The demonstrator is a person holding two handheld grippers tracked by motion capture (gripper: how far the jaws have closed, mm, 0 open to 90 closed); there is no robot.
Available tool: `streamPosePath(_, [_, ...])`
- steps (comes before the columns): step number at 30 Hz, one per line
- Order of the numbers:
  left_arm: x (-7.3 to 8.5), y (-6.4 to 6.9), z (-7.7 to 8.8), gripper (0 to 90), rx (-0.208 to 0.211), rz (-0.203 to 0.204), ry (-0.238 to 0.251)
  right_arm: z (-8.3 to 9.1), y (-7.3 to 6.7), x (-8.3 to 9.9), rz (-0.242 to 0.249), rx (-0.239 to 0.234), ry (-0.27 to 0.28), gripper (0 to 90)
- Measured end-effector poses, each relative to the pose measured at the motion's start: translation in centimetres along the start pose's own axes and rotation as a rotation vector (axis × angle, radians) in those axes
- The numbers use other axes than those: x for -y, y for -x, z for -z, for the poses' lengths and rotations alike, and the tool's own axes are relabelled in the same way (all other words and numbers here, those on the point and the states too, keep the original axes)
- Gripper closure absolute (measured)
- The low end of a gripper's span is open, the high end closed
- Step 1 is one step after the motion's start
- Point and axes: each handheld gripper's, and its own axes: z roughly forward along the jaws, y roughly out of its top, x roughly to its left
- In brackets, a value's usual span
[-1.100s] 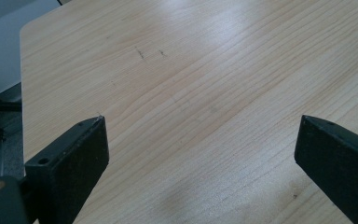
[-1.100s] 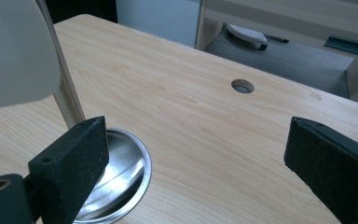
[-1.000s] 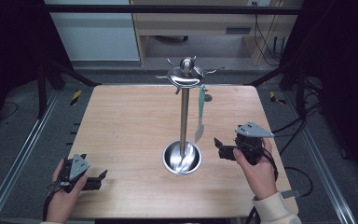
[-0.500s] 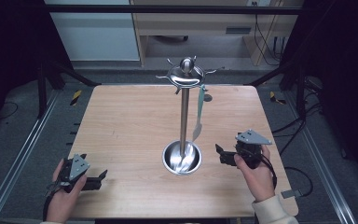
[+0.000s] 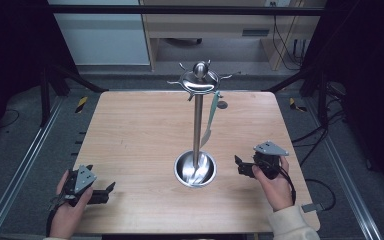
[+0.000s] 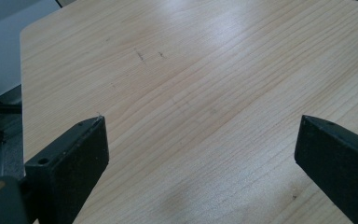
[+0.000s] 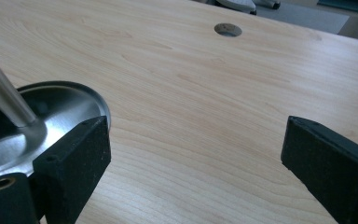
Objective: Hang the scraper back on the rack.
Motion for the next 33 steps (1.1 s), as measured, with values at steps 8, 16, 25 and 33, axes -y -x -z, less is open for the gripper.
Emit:
streamPosePath(8, [0.0, 0.0, 0.0, 2.7, 0.002, 0.0, -0.001, -1.8, 0.5, 0.4, -0.019, 0.013, -0.033, 9.5])
streamPosePath(16, [-0.1, 0.0, 0.0, 2.7, 0.005, -0.001, -0.001, -3.2, 1.2, 0.8, -0.058, 0.028, -0.057, 10.6])
streamPosePath(25, [-0.1, 0.0, -0.1, 2.7, 0.007, -0.004, -0.001, -4.4, 2.0, 0.8, -0.073, 0.026, 0.003, 12.5])
streamPosePath(33, [-0.3, 0.1, -0.1, 2.7, 0.012, -0.016, 0.001, -4.5, 2.0, 1.2, -0.102, 0.014, 0.019, 12.8])
